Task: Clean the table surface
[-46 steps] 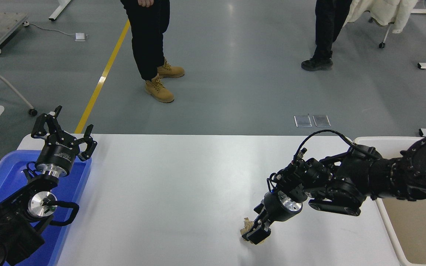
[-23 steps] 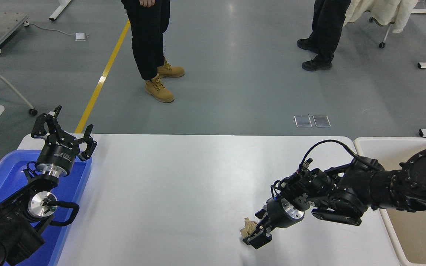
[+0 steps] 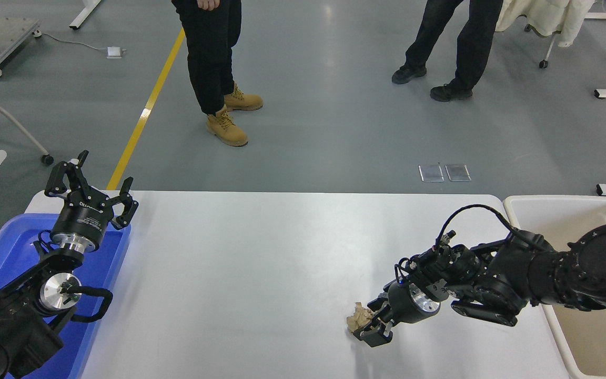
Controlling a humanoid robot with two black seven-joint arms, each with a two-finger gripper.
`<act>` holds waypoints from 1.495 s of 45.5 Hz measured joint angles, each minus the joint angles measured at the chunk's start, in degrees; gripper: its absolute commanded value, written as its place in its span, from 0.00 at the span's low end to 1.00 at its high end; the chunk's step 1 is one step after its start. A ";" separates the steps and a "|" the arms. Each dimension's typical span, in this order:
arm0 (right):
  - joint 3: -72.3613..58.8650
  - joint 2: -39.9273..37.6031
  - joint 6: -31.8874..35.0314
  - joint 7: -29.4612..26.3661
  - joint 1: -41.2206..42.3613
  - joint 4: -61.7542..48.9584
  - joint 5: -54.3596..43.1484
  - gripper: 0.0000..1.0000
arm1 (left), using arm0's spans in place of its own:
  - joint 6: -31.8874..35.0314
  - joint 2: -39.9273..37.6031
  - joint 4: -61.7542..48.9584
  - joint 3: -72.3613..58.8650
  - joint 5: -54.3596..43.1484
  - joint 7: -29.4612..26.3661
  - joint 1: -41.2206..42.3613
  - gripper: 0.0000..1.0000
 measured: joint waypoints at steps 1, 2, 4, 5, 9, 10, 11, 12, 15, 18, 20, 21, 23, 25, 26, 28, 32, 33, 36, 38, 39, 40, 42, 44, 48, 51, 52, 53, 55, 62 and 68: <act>-0.17 0.00 -0.02 0.26 0.08 -0.04 0.02 0.00 | 0.00 0.00 0.00 0.00 0.00 0.00 0.00 1.00; -0.32 0.00 -0.03 0.54 0.16 -0.08 0.04 0.00 | 0.00 0.00 0.00 0.00 0.00 0.00 0.00 1.00; -0.62 0.00 -0.06 1.22 0.41 -0.12 0.06 0.00 | 0.00 0.00 0.00 0.00 0.00 0.00 0.00 1.00; -0.71 0.00 -0.06 1.48 0.54 -0.15 0.07 0.00 | 0.00 0.00 0.00 0.00 0.00 0.00 0.00 1.00; -0.87 -0.04 -0.14 2.71 1.20 -0.24 0.15 0.00 | 0.00 0.00 0.00 0.00 0.00 0.00 0.00 1.00; -0.87 -0.08 -0.16 3.13 1.48 -0.25 0.19 0.00 | 0.00 0.00 0.00 0.00 0.00 0.00 0.00 1.00; -0.87 -0.11 -0.18 3.39 1.68 -0.25 0.23 0.00 | 0.00 0.00 0.00 0.00 0.00 0.00 0.00 1.00; -0.87 -0.14 -0.21 3.68 1.91 -0.26 0.30 0.00 | 0.00 0.00 0.00 0.00 0.00 0.00 0.00 1.00; -0.67 -0.39 -0.30 4.76 2.70 -0.27 0.62 0.00 | 0.00 0.01 0.01 0.00 0.00 0.00 0.00 1.00; 0.05 -1.04 -0.36 5.89 3.64 -0.19 1.19 0.00 | 0.00 0.01 0.02 0.00 0.00 0.00 0.00 1.00; 1.05 -1.66 -0.41 6.81 4.42 -0.08 1.71 0.00 | 0.00 0.02 0.01 0.00 0.00 0.00 0.00 1.00; 1.49 -1.91 -0.43 7.18 4.71 -0.04 1.91 0.00 | 0.00 0.02 0.01 0.00 -0.01 0.00 0.00 1.00; 2.83 -2.63 -0.44 8.24 5.38 0.07 2.54 0.00 | 0.00 0.02 0.01 0.00 -0.01 0.00 0.00 1.00; 3.97 -3.24 -0.45 9.08 5.93 0.18 3.04 0.00 | 0.00 0.02 0.01 0.00 -0.01 0.00 0.00 1.00; 4.81 -3.71 -0.45 9.74 6.33 0.27 3.49 0.00 | 0.00 0.02 0.01 0.00 -0.01 0.00 0.00 1.00; 5.95 -4.36 -0.47 10.62 6.89 0.38 4.26 0.00 | 0.00 0.01 0.01 0.00 -0.01 0.00 0.00 1.00; 9.17 -5.93 -0.47 12.70 8.51 0.54 6.96 0.00 | 0.01 0.01 0.01 0.00 -0.02 0.00 0.00 1.00; 9.86 -6.22 -0.47 13.06 8.82 0.58 7.75 0.00 | 0.01 0.01 0.01 0.00 -0.02 0.00 0.00 1.00; 12.16 -7.32 -0.30 14.08 10.09 0.55 9.60 0.00 | 0.01 0.01 0.01 0.00 -0.02 0.00 0.00 1.00; 13.37 -7.88 -0.13 14.56 10.89 0.49 11.14 0.00 | 0.01 0.01 0.01 0.00 -0.02 0.00 0.00 1.00; 14.12 -8.25 0.01 14.85 11.50 0.45 12.51 0.00 | 0.02 0.01 0.01 0.00 -0.01 0.00 0.00 1.00; 14.59 -8.48 0.08 15.01 11.93 0.38 13.35 0.00 | 0.02 0.01 0.01 0.00 -0.01 0.00 0.00 1.00; 15.66 -9.13 0.27 15.42 13.12 0.17 16.14 0.00 | 0.02 0.00 0.01 0.00 -0.01 0.00 0.00 1.00; 15.90 -9.52 0.39 15.62 13.61 0.04 18.07 0.00 | 0.02 0.00 0.00 0.00 -0.01 0.00 0.00 1.00; 17.21 -10.81 0.61 15.96 15.74 -2.43 24.29 0.00 | 0.02 0.00 0.00 0.00 -0.01 0.00 0.00 1.00; 17.67 -11.32 1.12 16.11 16.38 -5.29 28.74 0.00 | 0.02 0.00 0.00 0.00 -0.01 0.00 0.00 1.00; 17.87 -11.55 1.52 16.13 16.65 -6.94 30.71 0.00 | 0.02 0.00 0.00 0.00 -0.01 0.00 0.00 1.00; 18.00 -11.68 1.79 16.12 16.77 -8.10 31.90 0.00 | 0.02 0.00 0.00 0.00 -0.01 0.00 0.00 1.00; 18.20 -11.87 2.87 16.11 16.84 -11.49 34.99 0.00 | 0.02 0.01 0.00 0.00 -0.01 0.00 0.00 1.00; 18.69 -12.10 7.15 15.29 15.36 -25.75 44.21 0.00 | 0.02 0.01 0.00 0.00 0.00 0.00 0.00 1.00; 19.02 -12.15 9.82 11.81 13.19 -36.24 50.72 0.00 | -0.01 0.00 0.01 0.00 0.01 0.00 0.00 1.00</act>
